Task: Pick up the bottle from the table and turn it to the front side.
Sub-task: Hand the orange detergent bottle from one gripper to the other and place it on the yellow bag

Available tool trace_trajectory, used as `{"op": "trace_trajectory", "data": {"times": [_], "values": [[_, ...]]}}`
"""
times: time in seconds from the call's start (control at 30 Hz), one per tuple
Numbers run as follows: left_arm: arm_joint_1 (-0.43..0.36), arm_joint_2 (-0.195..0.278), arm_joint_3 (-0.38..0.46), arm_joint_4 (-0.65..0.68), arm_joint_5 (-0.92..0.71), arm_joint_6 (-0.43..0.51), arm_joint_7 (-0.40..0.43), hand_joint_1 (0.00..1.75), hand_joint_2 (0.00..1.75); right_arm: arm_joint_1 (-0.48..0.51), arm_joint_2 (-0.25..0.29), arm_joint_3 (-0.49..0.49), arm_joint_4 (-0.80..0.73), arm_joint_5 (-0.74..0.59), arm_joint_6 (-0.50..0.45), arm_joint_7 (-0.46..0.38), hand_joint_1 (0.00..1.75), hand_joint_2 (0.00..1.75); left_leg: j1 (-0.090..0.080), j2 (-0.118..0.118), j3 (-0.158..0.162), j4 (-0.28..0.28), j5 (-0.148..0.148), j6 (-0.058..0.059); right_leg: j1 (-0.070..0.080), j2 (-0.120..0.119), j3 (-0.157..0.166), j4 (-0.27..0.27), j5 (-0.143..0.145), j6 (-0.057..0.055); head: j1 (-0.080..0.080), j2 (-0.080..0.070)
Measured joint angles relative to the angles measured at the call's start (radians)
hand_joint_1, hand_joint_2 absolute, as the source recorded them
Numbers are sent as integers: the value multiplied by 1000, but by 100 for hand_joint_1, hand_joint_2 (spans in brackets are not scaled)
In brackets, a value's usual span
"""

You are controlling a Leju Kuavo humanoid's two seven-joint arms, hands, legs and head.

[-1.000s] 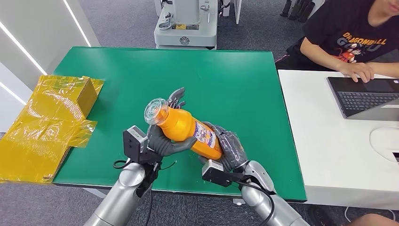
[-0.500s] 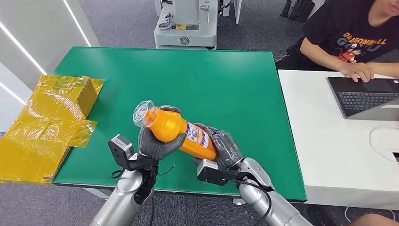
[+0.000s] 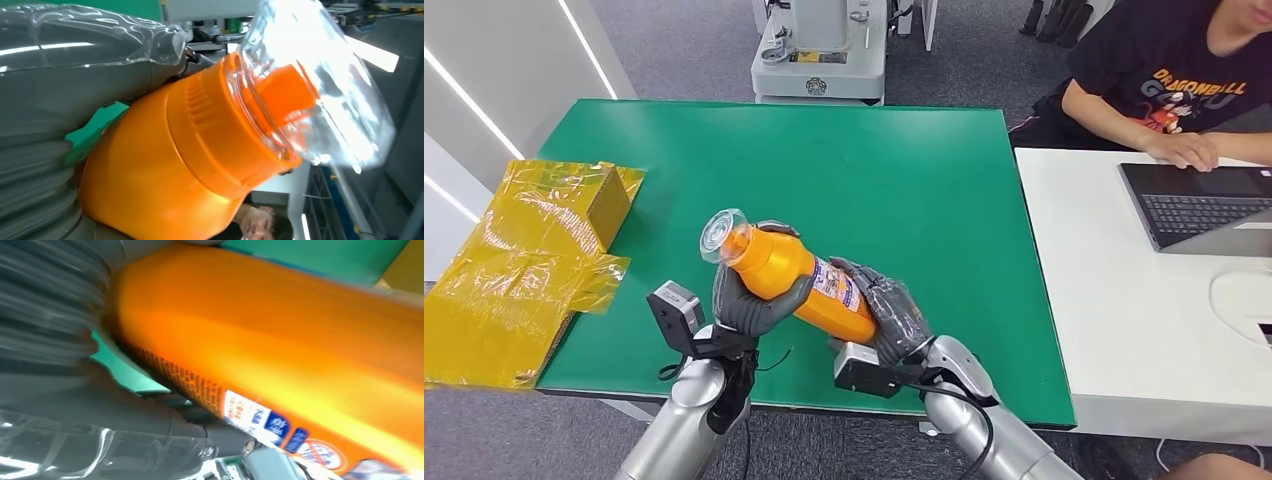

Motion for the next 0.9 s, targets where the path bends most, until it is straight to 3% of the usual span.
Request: {"op": "trace_trajectory", "data": {"times": [0.3,0.57,0.9], "values": [[-12,0,23,0,-17,19,-2,175,175,29,17,-3,-53,-118,-130,-57,0,175,0,0,0,0,0,0,0,0,0,0,0,0,0,0],[-33,10,40,0,-23,62,2,175,175,80,20,-16,-165,-217,-173,-65,0,175,0,0,0,0,0,0,0,0,0,0,0,0,0,0],[-36,82,63,7,-57,177,-16,175,175,185,21,-14,-265,-504,-172,-179,0,175,0,0,0,-1,0,0,0,0,0,0,-1,-1,0,0]]}}
